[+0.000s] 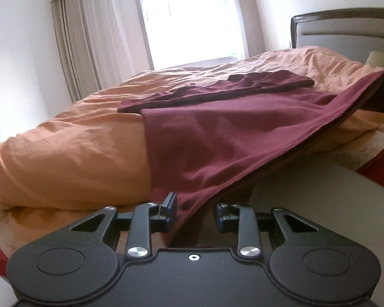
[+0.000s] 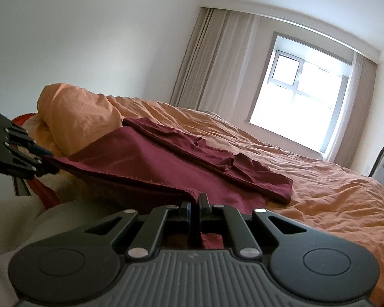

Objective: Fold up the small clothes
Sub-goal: 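Lift the hem with both grippers and fold it toward the collar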

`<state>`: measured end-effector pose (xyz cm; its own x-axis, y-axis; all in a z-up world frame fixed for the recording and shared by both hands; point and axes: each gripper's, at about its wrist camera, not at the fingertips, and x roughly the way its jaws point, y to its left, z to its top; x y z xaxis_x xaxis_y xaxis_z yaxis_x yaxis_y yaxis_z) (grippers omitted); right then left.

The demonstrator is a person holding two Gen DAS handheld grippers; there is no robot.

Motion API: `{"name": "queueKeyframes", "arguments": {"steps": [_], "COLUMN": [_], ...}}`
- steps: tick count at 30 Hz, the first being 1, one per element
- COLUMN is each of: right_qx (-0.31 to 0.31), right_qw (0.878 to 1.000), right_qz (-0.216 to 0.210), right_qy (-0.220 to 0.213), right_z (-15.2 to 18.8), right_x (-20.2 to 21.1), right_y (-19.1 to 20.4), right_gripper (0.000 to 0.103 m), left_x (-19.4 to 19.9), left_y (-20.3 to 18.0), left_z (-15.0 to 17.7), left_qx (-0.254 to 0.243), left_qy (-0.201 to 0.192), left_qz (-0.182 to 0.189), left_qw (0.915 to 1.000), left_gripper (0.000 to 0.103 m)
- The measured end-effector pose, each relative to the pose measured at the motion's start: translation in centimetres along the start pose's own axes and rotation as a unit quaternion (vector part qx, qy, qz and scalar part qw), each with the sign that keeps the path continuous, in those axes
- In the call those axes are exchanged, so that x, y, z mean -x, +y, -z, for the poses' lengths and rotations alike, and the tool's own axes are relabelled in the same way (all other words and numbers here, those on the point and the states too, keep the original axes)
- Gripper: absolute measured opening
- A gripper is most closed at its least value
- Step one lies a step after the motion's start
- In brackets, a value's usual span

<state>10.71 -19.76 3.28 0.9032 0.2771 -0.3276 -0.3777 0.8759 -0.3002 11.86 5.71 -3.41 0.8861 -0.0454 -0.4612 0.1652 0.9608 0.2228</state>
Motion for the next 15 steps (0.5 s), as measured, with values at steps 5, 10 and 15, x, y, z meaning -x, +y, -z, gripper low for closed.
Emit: {"name": "queueKeyframes", "arguments": {"steps": [5, 10, 15], "right_qx": [0.006, -0.005, -0.016], "right_qw": [1.000, 0.997, 0.994], "right_qz": [0.027, 0.069, 0.092], "right_qy": [-0.007, -0.043, -0.064], "right_z": [0.7, 1.0, 0.9], "right_x": [0.0, 1.4, 3.6], "right_y": [0.6, 1.5, 1.2], "right_gripper": [0.006, 0.006, 0.005], "left_x": [0.6, 3.1, 6.2], "left_y": [0.3, 0.1, 0.3], "left_z": [-0.3, -1.3, -2.6], "left_qx": [-0.008, -0.016, -0.026], "left_qy": [-0.008, -0.062, -0.109], "left_qz": [-0.018, -0.029, -0.044], "left_qw": [0.9998, 0.9975, 0.9927], "left_gripper": [0.005, 0.004, 0.004]}}
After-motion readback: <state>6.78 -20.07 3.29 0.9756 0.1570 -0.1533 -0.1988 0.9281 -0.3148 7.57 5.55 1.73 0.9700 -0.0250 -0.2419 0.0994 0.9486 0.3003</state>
